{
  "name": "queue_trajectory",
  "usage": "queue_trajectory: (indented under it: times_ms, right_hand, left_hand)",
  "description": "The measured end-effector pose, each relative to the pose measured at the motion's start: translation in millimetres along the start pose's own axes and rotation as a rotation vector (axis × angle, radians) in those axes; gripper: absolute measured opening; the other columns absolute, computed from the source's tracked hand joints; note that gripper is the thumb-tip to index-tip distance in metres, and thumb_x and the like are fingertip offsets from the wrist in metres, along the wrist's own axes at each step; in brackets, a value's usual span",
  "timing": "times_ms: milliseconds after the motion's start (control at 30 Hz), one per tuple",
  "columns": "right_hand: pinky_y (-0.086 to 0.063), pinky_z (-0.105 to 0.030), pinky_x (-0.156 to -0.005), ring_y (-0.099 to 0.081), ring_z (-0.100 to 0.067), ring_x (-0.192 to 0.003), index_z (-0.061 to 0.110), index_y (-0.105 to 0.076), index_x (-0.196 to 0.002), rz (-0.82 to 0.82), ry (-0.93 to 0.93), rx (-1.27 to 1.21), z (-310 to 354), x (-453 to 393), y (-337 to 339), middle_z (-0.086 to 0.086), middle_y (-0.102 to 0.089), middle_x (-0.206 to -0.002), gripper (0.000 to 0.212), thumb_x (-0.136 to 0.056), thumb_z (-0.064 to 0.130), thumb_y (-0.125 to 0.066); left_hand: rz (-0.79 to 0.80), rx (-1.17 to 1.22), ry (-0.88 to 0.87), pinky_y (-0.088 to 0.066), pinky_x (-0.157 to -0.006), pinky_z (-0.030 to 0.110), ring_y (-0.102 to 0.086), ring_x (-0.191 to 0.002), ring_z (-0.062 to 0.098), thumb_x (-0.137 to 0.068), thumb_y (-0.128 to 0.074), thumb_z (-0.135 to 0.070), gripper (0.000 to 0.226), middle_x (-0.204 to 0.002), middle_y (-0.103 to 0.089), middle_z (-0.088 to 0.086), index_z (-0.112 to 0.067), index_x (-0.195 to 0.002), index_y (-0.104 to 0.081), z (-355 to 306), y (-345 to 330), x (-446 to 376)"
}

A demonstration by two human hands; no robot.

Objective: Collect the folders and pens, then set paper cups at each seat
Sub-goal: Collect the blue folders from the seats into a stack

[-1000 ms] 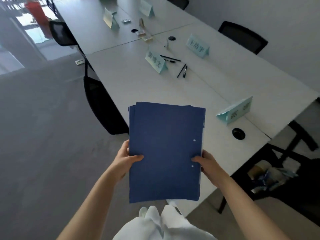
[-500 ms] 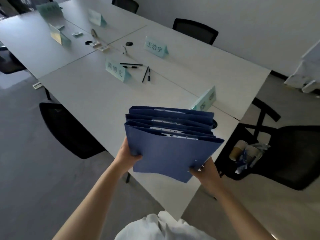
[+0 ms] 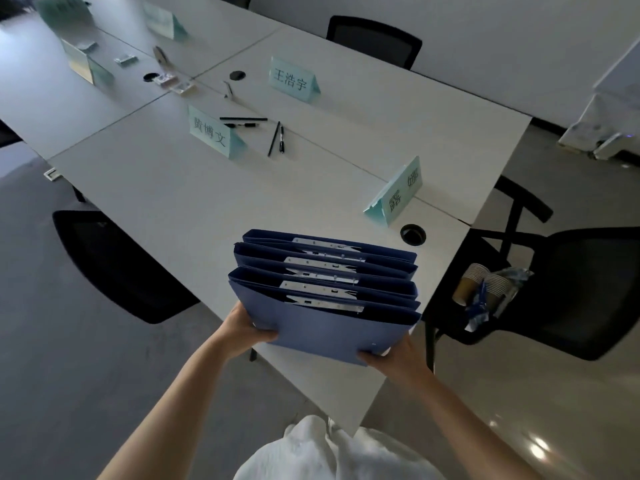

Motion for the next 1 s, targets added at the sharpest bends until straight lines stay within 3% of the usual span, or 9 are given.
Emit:
queue_trajectory:
  times_ms: [133,267,400,500,567,633,733,900,1000]
  right_hand:
    - [-0.043,0.002,-0.074,-0.051,-0.002,-0.109,0.015,-0.030,-0.141,-0.019,-0.020,-0.041,-2.2,-3.0,-2.8,0.020,-0.050,-0.121,0.093,-0.066,0.021,-0.085]
    - [-0.048,-0.004,-0.069,-0.056,0.007,-0.096,0.022,-0.029,-0.139,-0.075,-0.026,-0.084,4.1,-6.3,0.0,0.026,-0.053,-0.111,0.081,-0.075,0.019,-0.079]
    - [-0.050,-0.013,-0.067,-0.059,0.003,-0.088,0.038,-0.026,-0.130,-0.063,-0.093,-0.125,13.1,-16.1,7.5,0.030,-0.055,-0.103,0.076,-0.076,0.023,-0.078]
    - [-0.049,-0.013,-0.072,-0.059,-0.001,-0.097,0.039,-0.029,-0.128,-0.019,-0.148,-0.249,15.5,-30.5,15.8,0.024,-0.057,-0.111,0.077,-0.074,0.018,-0.080]
    - [-0.050,-0.018,-0.073,-0.060,-0.007,-0.101,0.037,-0.034,-0.127,0.023,-0.233,-0.355,15.6,-37.4,17.0,0.015,-0.059,-0.116,0.074,-0.074,0.015,-0.081]
    - [-0.053,-0.028,-0.069,-0.063,-0.012,-0.100,0.031,-0.043,-0.126,0.069,-0.408,-0.490,9.1,-41.3,14.0,0.008,-0.063,-0.118,0.066,-0.074,0.011,-0.080]
    - [-0.055,-0.040,-0.068,-0.066,-0.026,-0.095,0.015,-0.056,-0.125,0.142,-0.691,-0.727,-6.7,-41.8,2.8,-0.008,-0.067,-0.117,0.053,-0.077,0.003,-0.075]
    - [-0.051,-0.050,-0.077,-0.064,-0.030,-0.082,0.005,-0.061,-0.106,0.144,-0.933,-0.789,-28.2,-35.1,-11.8,-0.013,-0.067,-0.094,0.028,-0.081,-0.001,-0.069]
    - [-0.051,-0.046,-0.068,-0.063,-0.029,-0.079,0.005,-0.061,-0.099,0.150,-0.977,-0.770,-36.8,-30.5,-21.3,-0.013,-0.067,-0.090,0.018,-0.083,-0.002,-0.066]
  left_hand:
    - [-0.081,-0.023,-0.016,-0.044,-0.084,0.029,-0.054,-0.108,0.021,-0.068,-0.078,0.012,0.075,-0.116,-0.058,0.006,-0.004,-0.135,-0.047,6.3,-6.0,-5.3]
    - [-0.088,0.013,-0.068,-0.045,-0.088,0.028,-0.054,-0.113,0.020,-0.068,-0.082,0.005,0.077,-0.121,-0.059,0.004,-0.005,-0.136,-0.047,0.0,-7.9,-10.4]
    - [0.005,-0.079,-0.111,-0.047,-0.090,0.032,-0.054,-0.115,0.016,-0.057,-0.082,-0.028,0.088,-0.120,-0.055,-0.017,-0.027,-0.133,-0.038,-14.4,-0.7,-17.9]
    - [0.092,-0.202,-0.125,-0.045,-0.099,0.039,-0.048,-0.125,0.015,-0.066,-0.081,-0.025,0.094,-0.132,-0.051,-0.013,-0.051,-0.135,-0.023,-27.0,5.9,-38.0]
    - [0.106,-0.257,-0.095,-0.048,-0.098,0.046,-0.053,-0.120,0.019,-0.060,-0.077,-0.038,0.086,-0.131,-0.054,-0.005,-0.060,-0.126,-0.027,-28.4,10.2,-53.1]
    - [0.102,-0.265,-0.055,-0.050,-0.095,0.051,-0.059,-0.113,0.025,-0.060,-0.076,-0.038,0.084,-0.126,-0.058,0.004,-0.044,-0.132,-0.033,-33.5,6.7,-63.9]
    - [0.113,-0.318,-0.027,-0.050,-0.093,0.043,-0.059,-0.110,0.026,-0.080,-0.073,-0.018,0.081,-0.130,-0.057,0.008,-0.025,-0.146,-0.027,-44.7,-10.1,-73.7]
    - [0.154,-0.393,0.073,-0.043,-0.086,0.033,-0.051,-0.105,0.019,-0.090,-0.064,-0.010,0.070,-0.126,-0.050,0.001,-0.022,-0.149,-0.027,-29.5,-27.4,-83.1]
    - [0.211,-0.452,0.106,-0.046,-0.094,0.038,-0.054,-0.114,0.024,-0.090,-0.065,-0.014,0.071,-0.135,-0.052,0.005,-0.022,-0.149,-0.028,-14.3,-31.2,-85.2]
Point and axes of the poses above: each hand's wrist, its own x-axis away from the middle knuckle, its own y-axis out of the back of the hand, z = x × y, the point moved 4 cm from there along -x, towards the middle knuckle
